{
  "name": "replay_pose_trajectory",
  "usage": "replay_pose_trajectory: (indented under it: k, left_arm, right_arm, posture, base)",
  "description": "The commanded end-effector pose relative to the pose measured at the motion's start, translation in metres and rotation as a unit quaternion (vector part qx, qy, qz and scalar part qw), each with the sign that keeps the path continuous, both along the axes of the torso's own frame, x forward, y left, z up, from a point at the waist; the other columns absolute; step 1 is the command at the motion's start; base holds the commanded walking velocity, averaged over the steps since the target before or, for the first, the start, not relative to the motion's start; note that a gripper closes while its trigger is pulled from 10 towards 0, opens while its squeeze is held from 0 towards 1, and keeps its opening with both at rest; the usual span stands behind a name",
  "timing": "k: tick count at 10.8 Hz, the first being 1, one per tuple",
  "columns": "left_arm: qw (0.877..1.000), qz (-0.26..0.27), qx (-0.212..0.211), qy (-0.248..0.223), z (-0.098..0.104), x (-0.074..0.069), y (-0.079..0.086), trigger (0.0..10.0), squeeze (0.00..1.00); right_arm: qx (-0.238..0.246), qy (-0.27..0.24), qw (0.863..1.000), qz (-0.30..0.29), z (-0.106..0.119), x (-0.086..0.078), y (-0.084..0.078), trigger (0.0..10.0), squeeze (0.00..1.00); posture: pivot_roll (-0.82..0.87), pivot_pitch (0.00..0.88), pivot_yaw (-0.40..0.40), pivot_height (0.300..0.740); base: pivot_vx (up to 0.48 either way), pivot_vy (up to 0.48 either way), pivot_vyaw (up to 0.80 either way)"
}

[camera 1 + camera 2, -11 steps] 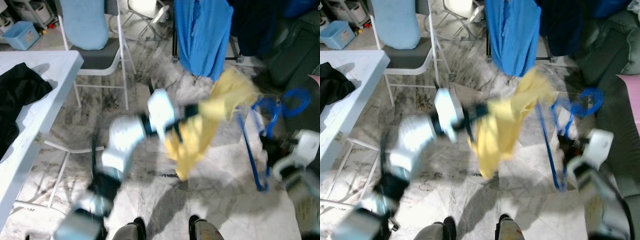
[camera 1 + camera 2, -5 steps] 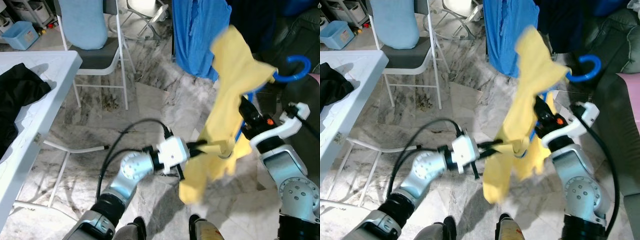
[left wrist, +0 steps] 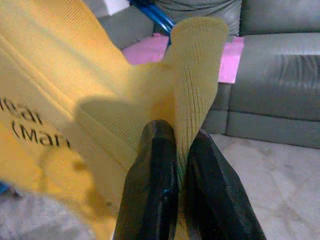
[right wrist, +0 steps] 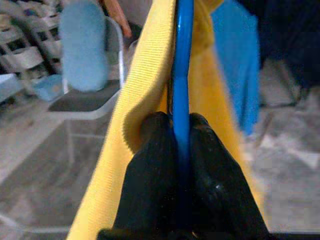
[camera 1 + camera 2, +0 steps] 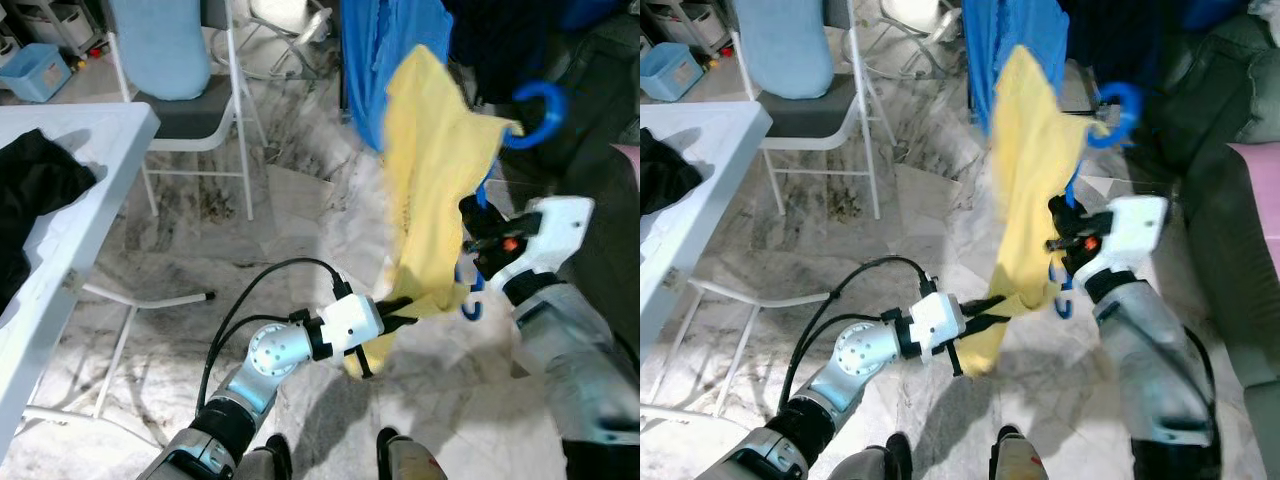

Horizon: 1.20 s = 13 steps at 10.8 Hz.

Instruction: Hang hanger

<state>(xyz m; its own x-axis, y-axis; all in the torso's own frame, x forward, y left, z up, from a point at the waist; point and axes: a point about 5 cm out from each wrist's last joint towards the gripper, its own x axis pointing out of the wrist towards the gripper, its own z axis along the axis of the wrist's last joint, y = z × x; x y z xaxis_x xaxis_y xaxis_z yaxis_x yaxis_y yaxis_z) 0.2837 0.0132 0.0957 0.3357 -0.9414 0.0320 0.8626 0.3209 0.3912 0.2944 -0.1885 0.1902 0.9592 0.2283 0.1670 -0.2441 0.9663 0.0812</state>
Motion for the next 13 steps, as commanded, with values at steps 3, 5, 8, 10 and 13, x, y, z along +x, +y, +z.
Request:
replay_pose_trajectory:
  k: [3, 5, 8, 10, 13]
  left_arm:
    - [0.999, 0.028, 0.018, 0.035, -0.019, -0.003, -0.003, 10.0, 1.0]
    - [0.998, 0.03, 0.025, 0.058, -0.028, -0.008, -0.007, 10.0, 1.0]
    - [0.997, 0.032, 0.054, 0.053, -0.039, -0.012, -0.009, 10.0, 1.0]
    - [0.997, 0.047, 0.045, 0.04, -0.034, -0.006, 0.005, 10.0, 1.0]
    - [0.995, 0.086, 0.032, -0.047, -0.002, 0.018, 0.057, 10.0, 1.0]
  right_arm:
    - [-0.023, -0.033, 0.999, 0.013, 0.002, -0.001, 0.014, 10.0, 0.0]
    - [-0.009, -0.05, 0.999, 0.014, 0.005, 0.0, 0.022, 10.0, 0.0]
    - [-0.002, -0.054, 0.998, 0.032, 0.005, -0.003, 0.036, 10.0, 0.0]
    - [-0.004, -0.035, 0.999, 0.032, -0.008, -0.01, 0.03, 10.0, 0.0]
    - [-0.12, 0.009, 0.988, 0.097, -0.045, -0.042, 0.0, 10.0, 0.0]
  posture:
    - [-0.24, 0.237, 0.083, 0.74]
    - [-0.25, 0.239, 0.085, 0.74]
    - [-0.26, 0.238, 0.085, 0.74]
    - [-0.25, 0.24, 0.089, 0.74]
    - [-0.22, 0.254, 0.101, 0.74]
  base:
    - [0.0, 0.0, 0.0]
    - [0.0, 0.0, 0.0]
    - [0.0, 0.0, 0.0]
    - [0.0, 0.0, 0.0]
    - [0.0, 0.0, 0.0]
